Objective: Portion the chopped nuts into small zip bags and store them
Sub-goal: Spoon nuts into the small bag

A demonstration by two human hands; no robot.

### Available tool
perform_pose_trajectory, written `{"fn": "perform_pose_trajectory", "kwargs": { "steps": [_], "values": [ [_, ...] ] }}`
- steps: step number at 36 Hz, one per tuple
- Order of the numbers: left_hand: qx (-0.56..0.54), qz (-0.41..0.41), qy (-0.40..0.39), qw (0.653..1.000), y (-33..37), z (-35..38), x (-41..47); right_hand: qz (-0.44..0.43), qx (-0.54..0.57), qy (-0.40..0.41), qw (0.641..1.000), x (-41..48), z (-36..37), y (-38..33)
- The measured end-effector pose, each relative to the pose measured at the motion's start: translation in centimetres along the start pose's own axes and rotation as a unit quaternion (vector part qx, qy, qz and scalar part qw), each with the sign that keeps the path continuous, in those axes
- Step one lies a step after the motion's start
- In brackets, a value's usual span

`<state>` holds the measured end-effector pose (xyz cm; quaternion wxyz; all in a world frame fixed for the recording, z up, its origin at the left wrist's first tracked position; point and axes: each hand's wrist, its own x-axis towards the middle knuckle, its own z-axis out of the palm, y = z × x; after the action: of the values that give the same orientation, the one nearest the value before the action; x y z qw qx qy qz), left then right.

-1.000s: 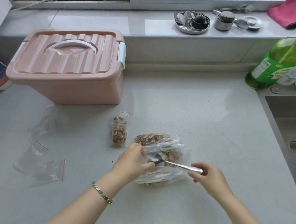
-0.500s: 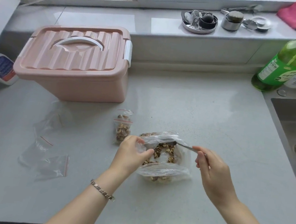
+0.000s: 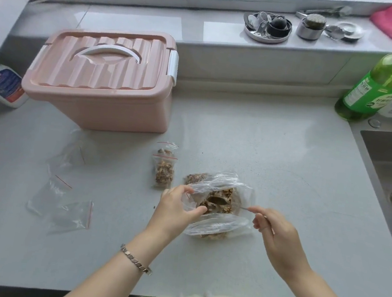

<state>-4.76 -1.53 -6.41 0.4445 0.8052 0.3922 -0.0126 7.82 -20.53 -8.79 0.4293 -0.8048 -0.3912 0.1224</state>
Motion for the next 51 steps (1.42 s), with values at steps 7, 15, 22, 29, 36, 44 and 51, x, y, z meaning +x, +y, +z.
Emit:
{"fn": "perform_pose_trajectory", "kwargs": {
  "steps": [7, 15, 22, 29, 36, 44, 51],
  "values": [
    [-0.001, -0.011, -0.026, 1.0, -0.7, -0.2, -0.7, 0.125, 0.007, 0.068, 0.99, 0.1, -0.2, -0.4],
    [0.019, 0.022, -0.035, 0.999, -1.6, -0.2, -1.5, 0.266, 0.135, 0.027, 0.954, 0.2, 1.7, -0.6],
    [0.027, 0.019, -0.039, 0.999, -1.8, -0.6, -1.9, 0.391, 0.262, 0.018, 0.882, 0.4, 2.8, -0.1],
    [0.02, 0.039, 0.025, 0.999, -1.3, -0.8, -2.4, 0.44, 0.311, 0.048, 0.841, 0.4, 0.7, 0.0],
    [-0.011, 0.146, 0.113, 0.983, 0.2, -1.3, -4.0, 0.409, 0.277, 0.079, 0.866, 0.5, -2.0, 0.5],
    [-0.017, 0.119, -0.022, 0.992, -0.3, 1.8, -4.3, 0.387, 0.262, 0.116, 0.877, 1.4, -3.9, 0.3],
    [-0.026, 0.071, -0.002, 0.997, -0.4, 2.2, -2.3, 0.374, 0.272, 0.121, 0.878, 2.4, -5.1, -1.1]
  ]
}}
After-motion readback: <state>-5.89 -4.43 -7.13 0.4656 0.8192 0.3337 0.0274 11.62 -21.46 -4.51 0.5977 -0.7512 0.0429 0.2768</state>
